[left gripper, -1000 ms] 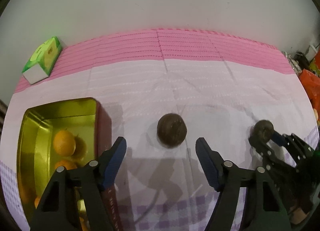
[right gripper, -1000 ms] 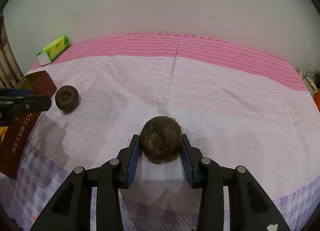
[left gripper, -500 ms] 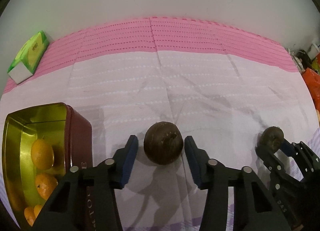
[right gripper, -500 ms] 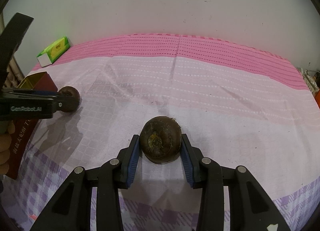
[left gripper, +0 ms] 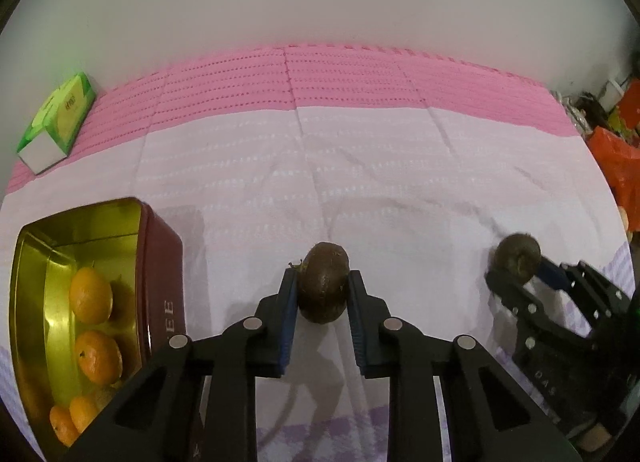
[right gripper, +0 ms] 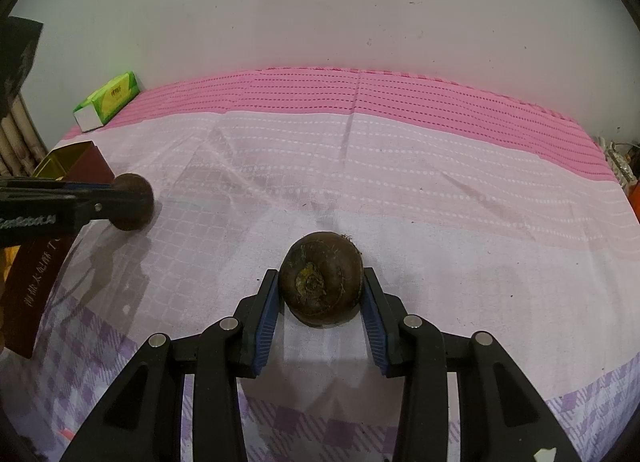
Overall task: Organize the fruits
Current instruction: 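Carry the brown fruit into the tin and open the left gripper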
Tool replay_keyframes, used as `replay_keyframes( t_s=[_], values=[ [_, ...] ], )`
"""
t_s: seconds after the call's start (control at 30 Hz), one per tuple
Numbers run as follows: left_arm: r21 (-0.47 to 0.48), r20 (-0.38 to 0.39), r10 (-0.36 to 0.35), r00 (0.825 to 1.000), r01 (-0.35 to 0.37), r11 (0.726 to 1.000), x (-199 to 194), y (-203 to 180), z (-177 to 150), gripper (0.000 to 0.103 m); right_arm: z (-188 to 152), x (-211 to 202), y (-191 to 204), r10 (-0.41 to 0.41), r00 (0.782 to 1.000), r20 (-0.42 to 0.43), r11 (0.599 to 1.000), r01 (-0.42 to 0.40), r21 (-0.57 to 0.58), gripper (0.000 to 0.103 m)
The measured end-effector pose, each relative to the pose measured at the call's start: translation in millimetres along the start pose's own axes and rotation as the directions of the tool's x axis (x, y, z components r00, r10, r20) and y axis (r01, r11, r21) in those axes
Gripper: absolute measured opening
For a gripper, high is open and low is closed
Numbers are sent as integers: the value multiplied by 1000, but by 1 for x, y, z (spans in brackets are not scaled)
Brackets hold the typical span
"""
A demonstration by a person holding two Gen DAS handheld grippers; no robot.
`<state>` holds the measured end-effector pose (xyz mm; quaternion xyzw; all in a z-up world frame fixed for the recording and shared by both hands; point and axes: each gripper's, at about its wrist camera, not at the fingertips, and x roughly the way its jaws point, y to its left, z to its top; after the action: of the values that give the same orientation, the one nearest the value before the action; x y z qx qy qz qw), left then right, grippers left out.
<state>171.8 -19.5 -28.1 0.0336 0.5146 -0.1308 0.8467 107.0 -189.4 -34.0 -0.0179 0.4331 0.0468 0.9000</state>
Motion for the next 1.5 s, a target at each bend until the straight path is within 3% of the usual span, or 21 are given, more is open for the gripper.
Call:
replay_keyframes(
  t_s=[0.5,0.83,1.2,1.5],
  values=[
    [-22,5,-10,1000,10,1000,-21,4,-19,25,1,3,2,-5,1000,-1,1000,5,-4,38],
    [-43,42,18,999,-16,999,-65,17,-37,25,1,4,1,-6,1000,-1,1000,6,-6,38],
    [-105,77,56,995,-48,993,-112,60,-54,25,1,6,1,-13,1000,-1,1000,13,-14,38],
    [-135,37,128,991,-122,983,-123,102,-70,25,1,6,1,-14,1000,-1,1000,14,-17,38]
  ],
)
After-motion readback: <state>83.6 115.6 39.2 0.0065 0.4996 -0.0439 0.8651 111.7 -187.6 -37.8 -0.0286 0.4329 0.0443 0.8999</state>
